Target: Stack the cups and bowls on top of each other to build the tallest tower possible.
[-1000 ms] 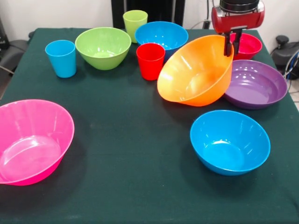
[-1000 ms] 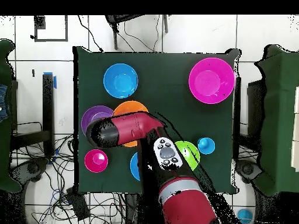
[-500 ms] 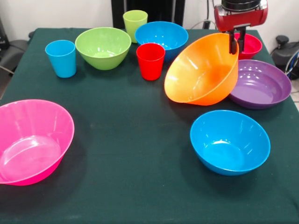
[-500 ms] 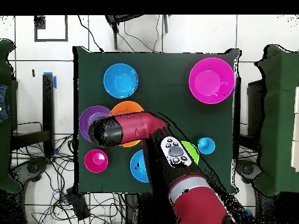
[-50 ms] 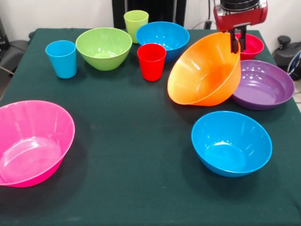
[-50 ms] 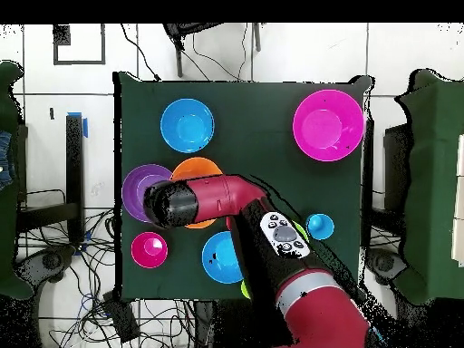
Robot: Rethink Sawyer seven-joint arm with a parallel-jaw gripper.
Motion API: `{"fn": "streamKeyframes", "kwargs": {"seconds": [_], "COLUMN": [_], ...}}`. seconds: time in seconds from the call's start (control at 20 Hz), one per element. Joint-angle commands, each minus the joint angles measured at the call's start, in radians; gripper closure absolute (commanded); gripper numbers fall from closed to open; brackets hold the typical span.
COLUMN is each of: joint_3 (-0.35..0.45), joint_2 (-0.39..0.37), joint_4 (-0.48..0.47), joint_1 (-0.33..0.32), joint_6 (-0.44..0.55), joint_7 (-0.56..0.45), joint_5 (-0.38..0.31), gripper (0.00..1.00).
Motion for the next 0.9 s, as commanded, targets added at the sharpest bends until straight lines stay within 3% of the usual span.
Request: {"fn": "streamKeyframes", "kwargs": {"seconds": [0.05,0.55,0.9], "joint_3": [0.102,0.12,0.186], "joint_2": [0.053,0.053,0.073], "joint_4": [0.044,0.051,0.057], "joint_1": [-0.03,-0.05,-0.062], "joint_6": [0.082,0.099,0.103], "joint_7": [-0.055,-0.053,-0.009], "joint_5": [0.011,-0.003,0.065], "gripper": [1.0,1.0,1.0]}}
